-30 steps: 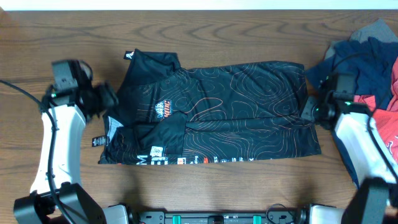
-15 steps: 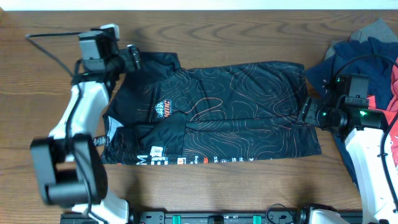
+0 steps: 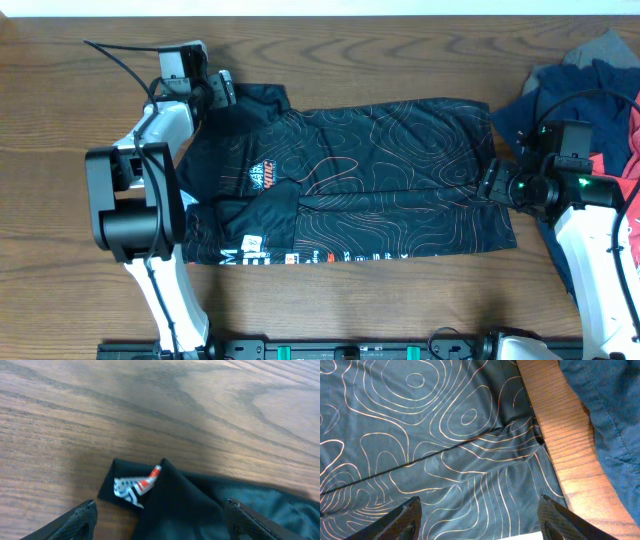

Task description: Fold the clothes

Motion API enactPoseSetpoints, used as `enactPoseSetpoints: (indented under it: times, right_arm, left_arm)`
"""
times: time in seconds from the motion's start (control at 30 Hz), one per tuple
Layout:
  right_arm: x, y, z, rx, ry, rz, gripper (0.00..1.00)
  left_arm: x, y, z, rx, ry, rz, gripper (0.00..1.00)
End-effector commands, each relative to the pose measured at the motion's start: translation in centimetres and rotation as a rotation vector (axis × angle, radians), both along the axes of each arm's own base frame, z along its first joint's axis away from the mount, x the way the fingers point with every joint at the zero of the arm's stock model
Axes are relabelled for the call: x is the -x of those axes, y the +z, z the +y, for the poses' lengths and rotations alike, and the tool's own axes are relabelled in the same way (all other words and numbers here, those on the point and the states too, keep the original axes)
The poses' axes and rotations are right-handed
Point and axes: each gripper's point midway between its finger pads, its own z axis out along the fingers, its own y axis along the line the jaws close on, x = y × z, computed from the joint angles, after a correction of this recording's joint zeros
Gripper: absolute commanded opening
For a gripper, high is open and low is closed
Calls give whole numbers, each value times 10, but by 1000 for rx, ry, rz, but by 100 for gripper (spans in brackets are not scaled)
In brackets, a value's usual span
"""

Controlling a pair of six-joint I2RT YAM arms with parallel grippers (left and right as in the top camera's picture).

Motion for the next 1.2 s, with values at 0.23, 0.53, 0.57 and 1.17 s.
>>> enactPoseSetpoints:
  times: [0.23, 0.53, 0.57, 1.17]
  right_arm:
    - [-4, 8, 6, -21, 39, -33, 83]
    - [-29, -4, 1, 3, 64, -64, 76]
    - [-35, -6, -1, 13, 60, -75, 74]
    - [-185, -71, -20, 90, 54, -447, 70]
  left_arm:
    - [0, -35, -33, 32, -57, 55, 70]
    - [3, -22, -49, 173, -62, 64, 20]
    - [4, -16, -48, 191, -61, 62, 20]
    - [64, 73, -56, 293, -67, 174, 19]
